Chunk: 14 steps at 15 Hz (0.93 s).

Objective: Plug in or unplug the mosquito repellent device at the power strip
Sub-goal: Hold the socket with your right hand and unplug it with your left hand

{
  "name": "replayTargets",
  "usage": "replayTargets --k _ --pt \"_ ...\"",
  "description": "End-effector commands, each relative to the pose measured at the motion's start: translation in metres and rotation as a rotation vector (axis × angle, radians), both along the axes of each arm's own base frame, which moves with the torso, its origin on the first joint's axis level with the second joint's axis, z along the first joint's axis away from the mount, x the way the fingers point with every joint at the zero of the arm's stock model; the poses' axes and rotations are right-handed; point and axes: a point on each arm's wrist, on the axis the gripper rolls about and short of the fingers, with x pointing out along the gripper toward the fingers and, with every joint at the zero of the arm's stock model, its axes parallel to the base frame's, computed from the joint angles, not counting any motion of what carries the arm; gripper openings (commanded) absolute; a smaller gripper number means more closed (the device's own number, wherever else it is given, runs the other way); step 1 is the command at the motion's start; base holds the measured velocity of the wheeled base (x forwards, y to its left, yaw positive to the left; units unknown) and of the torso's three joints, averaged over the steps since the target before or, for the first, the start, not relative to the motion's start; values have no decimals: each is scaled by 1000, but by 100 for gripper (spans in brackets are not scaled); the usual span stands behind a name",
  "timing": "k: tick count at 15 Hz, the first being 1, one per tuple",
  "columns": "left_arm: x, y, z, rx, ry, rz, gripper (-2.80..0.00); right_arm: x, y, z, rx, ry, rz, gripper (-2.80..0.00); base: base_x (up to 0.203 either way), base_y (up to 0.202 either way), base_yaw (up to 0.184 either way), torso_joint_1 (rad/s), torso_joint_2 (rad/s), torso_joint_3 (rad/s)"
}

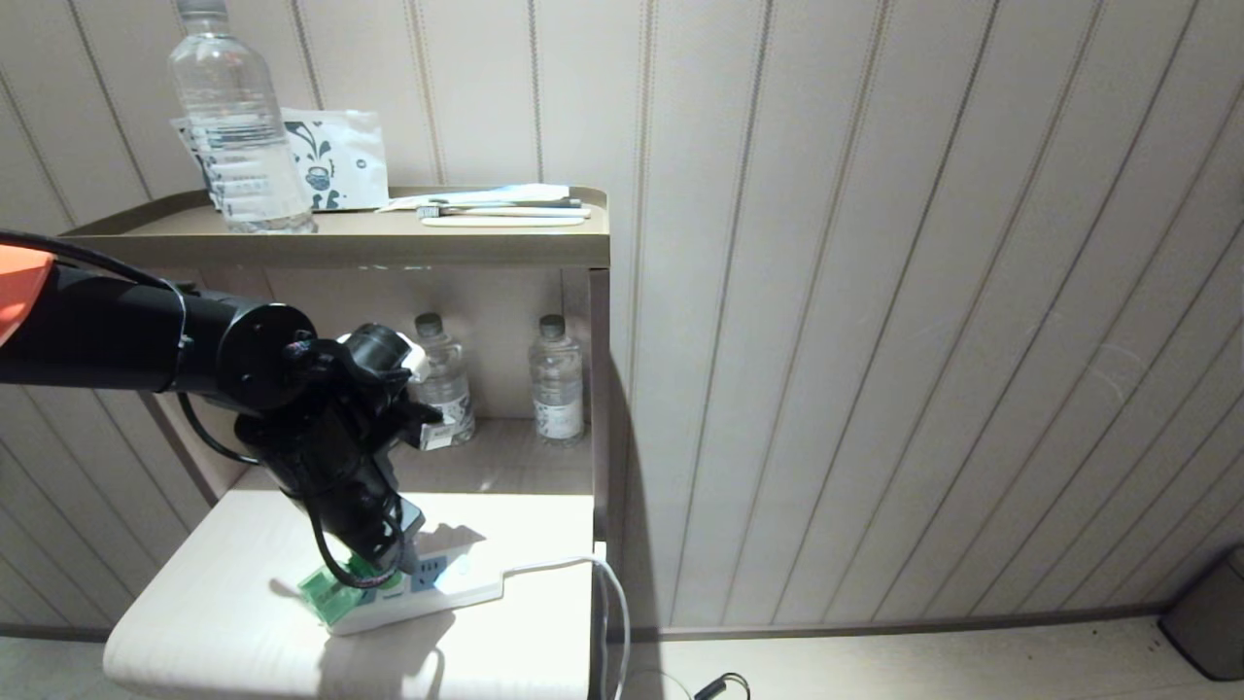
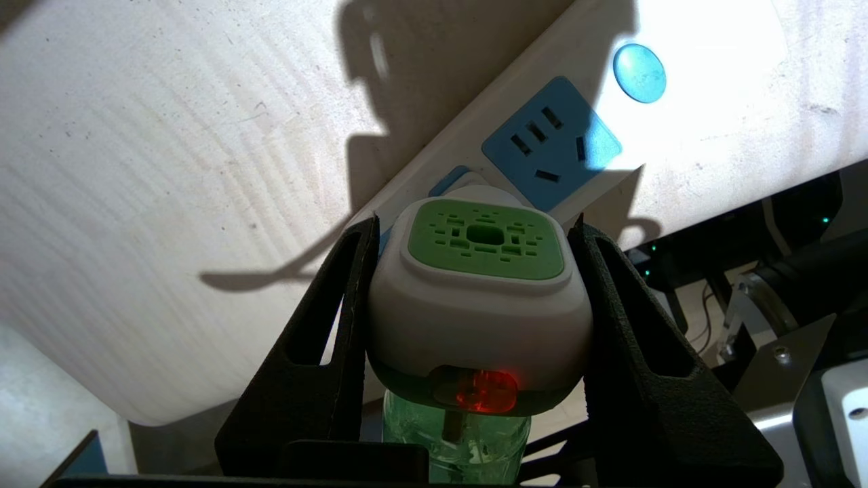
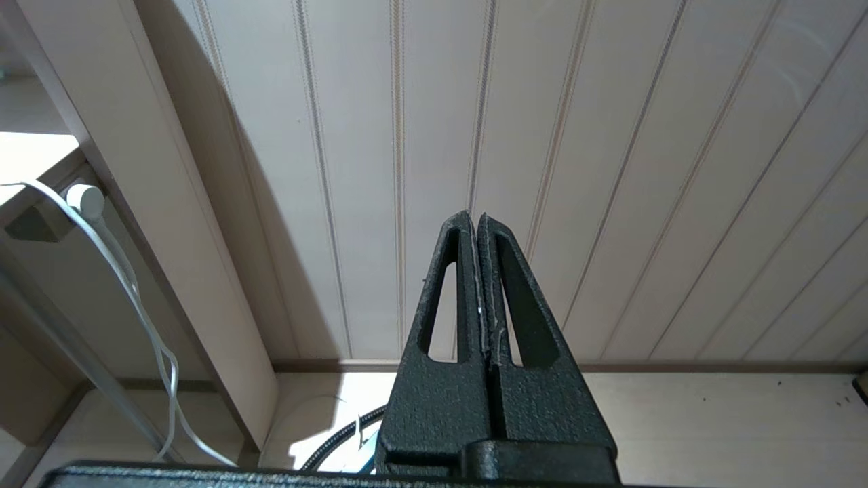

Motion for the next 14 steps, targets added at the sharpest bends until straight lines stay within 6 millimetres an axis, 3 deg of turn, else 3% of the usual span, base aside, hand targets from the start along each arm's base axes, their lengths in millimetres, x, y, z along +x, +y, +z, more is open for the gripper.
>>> replayTargets --k 1,3,5,6,8,11,14 --pt "-2 1 1 2 2 -2 -280 -4 0 15 -1 -35 7 -280 0 0 0 0 0 0" --pt "-2 1 3 -1 -4 -1 -280 -17 1 69 -1 -113 28 -280 0 0 0 0 0 0" --pt "-2 0 3 -1 -5 -2 -280 -25 1 137 -3 -159 61 -280 0 0 0 0 0 0" --pt "-2 0 2 -2 -3 -2 -280 -13 2 167 -3 -121 95 -280 0 0 0 0 0 0" --pt "-2 0 4 -6 -9 3 -280 30 4 207 1 -5 168 -280 0 0 0 0 0 0" --pt "-2 0 6 -8 -13 6 -280 104 16 231 6 177 355 -280 0 0 0 0 0 0" --pt "-2 0 8 -10 -19 11 -280 146 70 229 -70 304 605 -280 0 0 0 0 0 0"
